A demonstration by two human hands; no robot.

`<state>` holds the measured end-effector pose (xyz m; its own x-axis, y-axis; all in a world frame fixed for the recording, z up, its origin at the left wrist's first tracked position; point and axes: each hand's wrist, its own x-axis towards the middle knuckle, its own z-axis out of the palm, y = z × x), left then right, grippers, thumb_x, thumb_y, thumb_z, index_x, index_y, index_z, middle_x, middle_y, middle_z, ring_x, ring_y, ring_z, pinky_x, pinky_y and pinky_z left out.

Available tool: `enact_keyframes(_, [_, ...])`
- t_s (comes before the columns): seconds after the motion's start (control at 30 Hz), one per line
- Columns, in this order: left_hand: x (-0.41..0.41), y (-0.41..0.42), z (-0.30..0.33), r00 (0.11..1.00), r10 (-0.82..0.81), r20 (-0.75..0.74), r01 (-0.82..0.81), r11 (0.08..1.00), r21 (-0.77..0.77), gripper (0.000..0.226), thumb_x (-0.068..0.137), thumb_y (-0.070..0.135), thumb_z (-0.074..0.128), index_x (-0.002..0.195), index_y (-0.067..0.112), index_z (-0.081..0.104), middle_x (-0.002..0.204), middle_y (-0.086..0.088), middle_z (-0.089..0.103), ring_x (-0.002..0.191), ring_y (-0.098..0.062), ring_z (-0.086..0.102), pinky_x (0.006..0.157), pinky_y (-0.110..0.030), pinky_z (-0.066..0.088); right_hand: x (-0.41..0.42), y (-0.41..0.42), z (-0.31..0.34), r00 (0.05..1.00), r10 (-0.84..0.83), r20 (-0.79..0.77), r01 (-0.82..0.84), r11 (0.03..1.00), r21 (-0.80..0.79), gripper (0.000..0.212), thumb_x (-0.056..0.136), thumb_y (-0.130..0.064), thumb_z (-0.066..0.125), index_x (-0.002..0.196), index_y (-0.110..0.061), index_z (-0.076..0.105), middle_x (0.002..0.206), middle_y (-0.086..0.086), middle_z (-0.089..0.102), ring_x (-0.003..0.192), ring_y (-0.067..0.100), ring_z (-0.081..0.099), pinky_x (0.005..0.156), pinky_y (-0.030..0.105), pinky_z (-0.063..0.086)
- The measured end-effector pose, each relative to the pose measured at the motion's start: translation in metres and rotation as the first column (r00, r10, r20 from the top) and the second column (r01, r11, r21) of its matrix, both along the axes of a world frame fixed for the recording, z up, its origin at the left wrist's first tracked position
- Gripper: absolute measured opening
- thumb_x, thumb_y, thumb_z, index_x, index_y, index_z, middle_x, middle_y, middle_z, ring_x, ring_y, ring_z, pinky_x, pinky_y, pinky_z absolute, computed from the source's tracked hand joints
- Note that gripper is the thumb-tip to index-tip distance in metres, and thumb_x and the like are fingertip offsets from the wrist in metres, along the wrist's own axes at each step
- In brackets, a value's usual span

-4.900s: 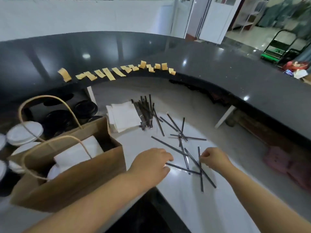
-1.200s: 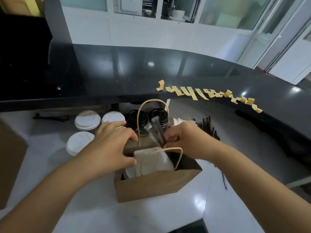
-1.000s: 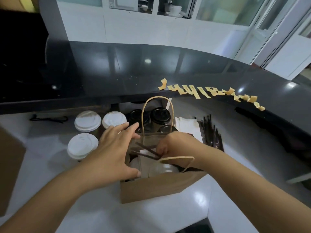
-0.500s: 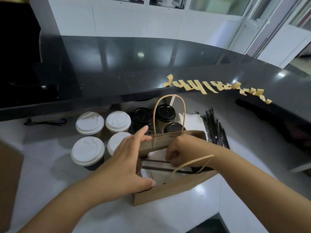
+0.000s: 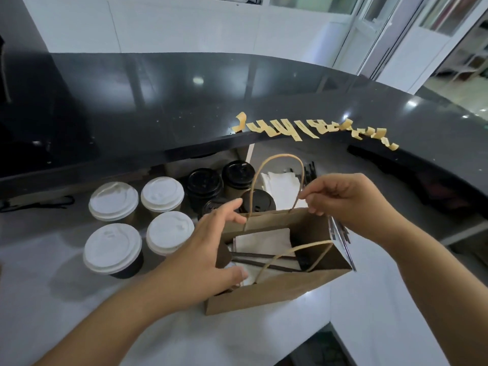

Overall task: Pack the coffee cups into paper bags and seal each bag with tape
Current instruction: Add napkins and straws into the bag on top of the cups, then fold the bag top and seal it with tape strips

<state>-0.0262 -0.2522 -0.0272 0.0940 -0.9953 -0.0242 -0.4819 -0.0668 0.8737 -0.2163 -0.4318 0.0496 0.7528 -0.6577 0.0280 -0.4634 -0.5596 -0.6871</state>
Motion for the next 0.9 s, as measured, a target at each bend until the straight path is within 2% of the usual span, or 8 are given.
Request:
enact_keyframes(0.1, [-0.007, -0.015, -0.006, 0.997, 0.010, -0.071, -0.011, 1.000, -0.011, 0.081, 0.079, 0.040, 0.063, 0.135, 0.058, 0.008, 0.129, 0.038, 0.032, 0.129, 0.012, 0.023, 0.095, -0.014, 0.027, -0.006, -0.008, -0.002, 0.998, -0.030, 0.054, 0.027, 0.999, 0.044, 0.019, 0.088, -0.002, 0.062, 0.086, -0.017, 0.072, 0.069, -0.004, 0.069, 0.064, 0.009, 0.065, 0.064, 0.014, 0.052])
enact_keyframes(0.2, [-0.014, -0.028, -0.009, 0.992, 0.031, -0.119, -0.036, 0.998, -0.043, 0.078, 0.079, 0.043, 0.060, 0.137, 0.057, 0.010, 0.132, 0.029, 0.039, 0.110, -0.005, 0.044, 0.090, -0.015, 0.034, -0.009, -0.012, -0.003, 0.999, -0.018, 0.037, 0.016, 0.998, 0.055, 0.018, 0.088, -0.002, 0.062, 0.086, -0.016, 0.072, 0.069, -0.004, 0.068, 0.063, 0.007, 0.064, 0.064, 0.013, 0.052])
enact_keyframes(0.3, [-0.022, -0.038, -0.004, 0.990, 0.032, -0.138, -0.043, 0.996, -0.080, 0.079, 0.082, 0.031, 0.062, 0.138, 0.057, 0.013, 0.130, 0.026, 0.042, 0.104, -0.022, 0.053, 0.096, -0.030, 0.042, -0.011, -0.017, -0.003, 0.999, -0.014, 0.043, 0.012, 0.998, 0.064, 0.017, 0.088, -0.002, 0.062, 0.086, -0.015, 0.072, 0.069, 0.003, 0.069, 0.064, 0.015, 0.066, 0.067, 0.018, 0.055])
enact_keyframes(0.37, [-0.025, -0.043, -0.001, 0.985, 0.033, -0.170, -0.050, 0.994, -0.095, 0.079, 0.082, 0.032, 0.063, 0.137, 0.058, 0.014, 0.126, 0.028, 0.042, 0.117, -0.011, 0.049, 0.102, -0.037, 0.042, -0.011, -0.021, 0.000, 0.997, -0.022, 0.074, 0.017, 0.997, 0.076, 0.016, 0.088, -0.002, 0.062, 0.086, -0.013, 0.072, 0.070, 0.007, 0.069, 0.065, 0.019, 0.066, 0.067, 0.021, 0.057])
enact_keyframes(0.43, [-0.025, -0.044, 0.001, 0.978, 0.048, -0.202, -0.068, 0.993, -0.092, 0.082, 0.075, 0.055, 0.066, 0.138, 0.057, 0.013, 0.129, 0.026, 0.041, 0.127, 0.000, 0.039, 0.105, -0.031, 0.038, -0.012, -0.025, 0.003, 0.996, -0.019, 0.092, 0.013, 0.998, 0.063, 0.015, 0.087, -0.001, 0.062, 0.086, -0.012, 0.072, 0.070, 0.006, 0.069, 0.063, 0.015, 0.066, 0.066, 0.019, 0.056])
enact_keyframes(0.57, [-0.015, -0.034, -0.004, 0.979, 0.018, -0.204, -0.026, 0.999, -0.037, 0.115, 0.045, 0.087, 0.058, 0.141, 0.055, 0.004, 0.141, 0.030, 0.029, 0.137, 0.008, 0.021, 0.108, -0.025, 0.023, -0.016, -0.027, 0.006, 0.996, 0.014, 0.090, -0.017, 0.999, 0.032, 0.014, 0.087, -0.003, 0.063, 0.087, -0.013, 0.073, 0.069, 0.002, 0.069, 0.061, 0.011, 0.065, 0.064, 0.020, 0.056])
enact_keyframes(0.77, [-0.015, -0.019, -0.017, 0.992, 0.006, -0.122, 0.008, 0.994, 0.113, 0.137, 0.047, 0.051, 0.087, 0.134, 0.061, -0.018, 0.144, 0.033, 0.012, 0.136, 0.010, 0.011, 0.111, -0.023, 0.019, -0.018, -0.027, 0.008, 0.970, -0.050, 0.237, 0.027, 0.995, 0.097, 0.016, 0.089, 0.000, 0.059, 0.087, -0.010, 0.071, 0.067, 0.005, 0.068, 0.059, 0.012, 0.062, 0.061, 0.017, 0.054])
enact_keyframes(0.9, [-0.018, -0.018, -0.021, 0.997, 0.043, -0.058, -0.034, 0.988, 0.148, 0.133, 0.058, 0.030, 0.089, 0.135, 0.061, -0.015, 0.134, 0.031, 0.017, 0.124, 0.017, 0.020, 0.106, -0.021, 0.028, -0.020, -0.027, 0.010, 0.940, -0.103, 0.325, 0.049, 0.984, 0.169, 0.017, 0.089, 0.002, 0.056, 0.085, -0.008, 0.070, 0.063, 0.009, 0.064, 0.056, 0.015, 0.057, 0.056, 0.018, 0.051])
